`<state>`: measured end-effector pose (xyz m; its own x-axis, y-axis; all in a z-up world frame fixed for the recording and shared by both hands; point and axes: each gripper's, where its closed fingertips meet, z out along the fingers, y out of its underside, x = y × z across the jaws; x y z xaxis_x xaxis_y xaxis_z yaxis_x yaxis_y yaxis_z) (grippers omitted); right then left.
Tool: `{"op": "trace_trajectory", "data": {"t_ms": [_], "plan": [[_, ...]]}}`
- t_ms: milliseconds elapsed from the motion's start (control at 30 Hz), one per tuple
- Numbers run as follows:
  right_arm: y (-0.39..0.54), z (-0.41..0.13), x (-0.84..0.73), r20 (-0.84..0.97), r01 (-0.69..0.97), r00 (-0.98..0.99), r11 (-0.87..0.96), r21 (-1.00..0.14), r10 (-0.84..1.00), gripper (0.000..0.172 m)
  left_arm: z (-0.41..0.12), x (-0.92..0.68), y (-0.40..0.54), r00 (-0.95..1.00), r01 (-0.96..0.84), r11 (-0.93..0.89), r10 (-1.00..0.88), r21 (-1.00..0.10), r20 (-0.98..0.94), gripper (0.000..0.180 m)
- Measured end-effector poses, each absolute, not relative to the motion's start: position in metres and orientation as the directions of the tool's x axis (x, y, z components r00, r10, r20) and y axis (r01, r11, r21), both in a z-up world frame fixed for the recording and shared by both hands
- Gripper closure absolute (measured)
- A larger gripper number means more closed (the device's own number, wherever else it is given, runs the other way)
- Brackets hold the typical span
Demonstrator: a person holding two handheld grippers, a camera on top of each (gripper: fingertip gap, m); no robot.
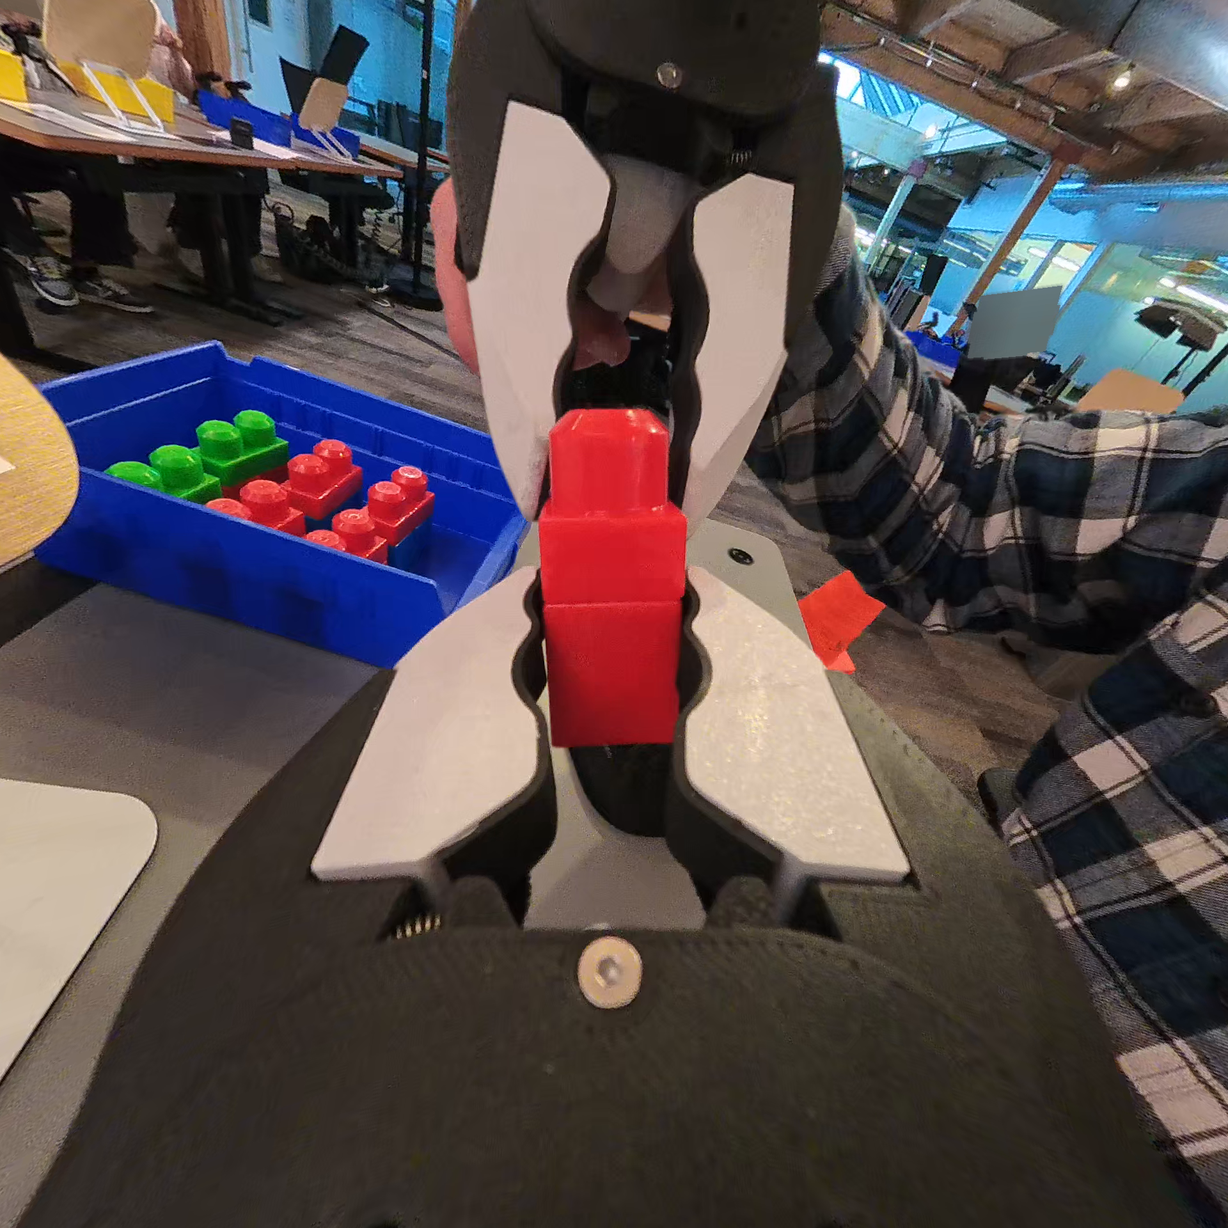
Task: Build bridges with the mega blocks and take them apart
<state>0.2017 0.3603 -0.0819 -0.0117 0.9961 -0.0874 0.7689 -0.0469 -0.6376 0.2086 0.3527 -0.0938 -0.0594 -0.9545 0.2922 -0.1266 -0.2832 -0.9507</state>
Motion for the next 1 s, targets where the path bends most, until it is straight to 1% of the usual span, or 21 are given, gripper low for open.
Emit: {"op": "trace_trajectory", "data": {"t_ms": [100,167,233,300,333,400,433,567,667,800,867,1000], "plan": [[0.363,-0.076,0.204,-0.102,0.757,-0.022,-0.05,-0.652,0.995,0.139,-0.089,0.207,0.354,-0.061,-0.078,-0.293,-0.953,-0.953,0.298,0.144],[0.368,-0.065,0.209,-0.137,0.709,-0.012,-0.088,-0.7,0.99,0.138,-0.086,0.202,0.357,-0.065,-0.05,-0.304,-0.95,-0.951,0.307,0.131],[0.373,-0.055,0.219,-0.169,0.66,0.001,-0.128,-0.74,0.986,0.138,-0.084,0.192,0.359,-0.056,-0.025,-0.294,-0.954,-0.956,0.295,0.132],[0.376,-0.05,0.23,-0.187,0.631,0.004,-0.148,-0.761,0.982,0.138,-0.087,0.182,0.361,-0.053,-0.023,-0.299,-0.952,-0.954,0.3,0.143],[0.379,-0.049,0.236,-0.185,0.625,0.016,-0.154,-0.766,0.983,0.138,-0.088,0.178,0.361,-0.058,-0.02,-0.298,-0.953,-0.954,0.299,0.157],[0.382,-0.05,0.25,-0.148,0.638,0.048,-0.144,-0.757,0.988,0.138,-0.089,0.17,0.362,-0.066,-0.004,-0.302,-0.951,-0.953,0.302,0.175],[0.385,-0.052,0.26,-0.11,0.661,0.078,-0.134,-0.738,0.991,0.139,-0.09,0.167,0.362,-0.068,-0.002,-0.302,-0.951,-0.953,0.302,0.18],[0.399,-0.079,0.326,0.071,0.822,0.206,-0.133,-0.554,0.976,0.139,-0.102,0.157,0.359,-0.03,-0.058,-0.268,-0.962,-0.962,0.27,0.18],[0.406,-0.107,0.369,0.139,0.882,0.249,-0.166,-0.441,0.958,0.139,-0.111,0.153,0.356,-0.015,-0.086,-0.253,-0.967,-0.964,0.255,0.18],[0.416,-0.165,0.397,0.164,0.938,0.237,-0.182,-0.296,0.957,0.138,-0.117,0.152,0.356,-0.009,-0.092,-0.267,-0.963,-0.959,0.269,0.18],[0.421,-0.19,0.397,0.172,0.948,0.215,-0.163,-0.274,0.961,0.138,-0.12,0.153,0.356,0.0,-0.099,-0.269,-0.963,-0.958,0.271,0.18],[0.433,-0.223,0.384,0.182,0.95,0.178,-0.121,-0.288,0.967,0.138,-0.123,0.152,0.357,0.013,-0.114,-0.266,-0.964,-0.957,0.267,0.18]]}}
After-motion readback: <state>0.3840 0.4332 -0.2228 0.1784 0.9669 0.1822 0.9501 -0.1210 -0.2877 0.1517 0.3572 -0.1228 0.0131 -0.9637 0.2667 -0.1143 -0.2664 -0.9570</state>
